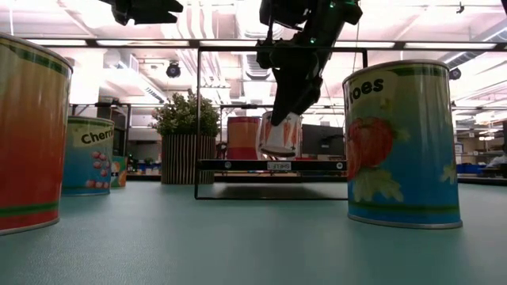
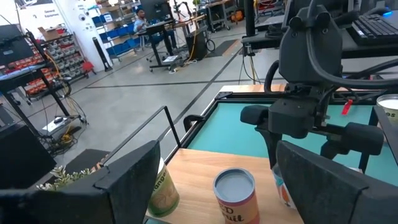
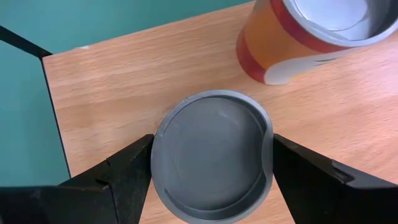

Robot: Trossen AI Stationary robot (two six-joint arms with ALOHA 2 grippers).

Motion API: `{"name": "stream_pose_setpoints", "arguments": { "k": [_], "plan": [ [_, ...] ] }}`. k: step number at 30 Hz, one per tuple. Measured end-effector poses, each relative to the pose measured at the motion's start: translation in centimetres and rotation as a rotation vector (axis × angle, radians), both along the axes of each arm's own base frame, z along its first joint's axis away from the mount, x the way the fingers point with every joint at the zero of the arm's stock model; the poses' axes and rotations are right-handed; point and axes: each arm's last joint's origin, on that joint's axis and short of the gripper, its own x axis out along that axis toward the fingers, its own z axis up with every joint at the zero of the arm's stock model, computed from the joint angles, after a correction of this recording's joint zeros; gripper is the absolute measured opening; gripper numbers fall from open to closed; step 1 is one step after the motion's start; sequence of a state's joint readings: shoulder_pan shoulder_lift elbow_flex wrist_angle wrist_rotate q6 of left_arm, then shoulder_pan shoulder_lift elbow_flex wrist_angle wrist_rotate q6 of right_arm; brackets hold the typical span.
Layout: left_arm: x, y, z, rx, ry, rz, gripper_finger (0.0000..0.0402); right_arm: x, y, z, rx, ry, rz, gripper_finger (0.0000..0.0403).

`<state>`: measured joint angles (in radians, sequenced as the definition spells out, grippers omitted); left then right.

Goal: Pick and place cans onto a shelf
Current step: Put the canned carrots on the shelf

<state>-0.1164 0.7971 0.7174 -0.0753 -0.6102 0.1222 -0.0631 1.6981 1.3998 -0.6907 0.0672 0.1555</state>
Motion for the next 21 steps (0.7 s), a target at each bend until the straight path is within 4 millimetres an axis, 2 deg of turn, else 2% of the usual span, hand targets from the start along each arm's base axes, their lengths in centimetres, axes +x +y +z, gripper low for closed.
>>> {"name": "stream_pose_setpoints", "arguments": {
  "k": [13,21],
  "plan": [
    [0.00,0.00,0.00,0.000,0.000,0.000,0.0302,0.15,0.23,-0.10,0.016,-0.008,0.005,0.0284],
    [0.00,0.00,0.00,0.000,0.000,0.000,0.0302,0.25,0.28,-0.14,0.013,-0.013,0.014,0.0354]
  ]
}}
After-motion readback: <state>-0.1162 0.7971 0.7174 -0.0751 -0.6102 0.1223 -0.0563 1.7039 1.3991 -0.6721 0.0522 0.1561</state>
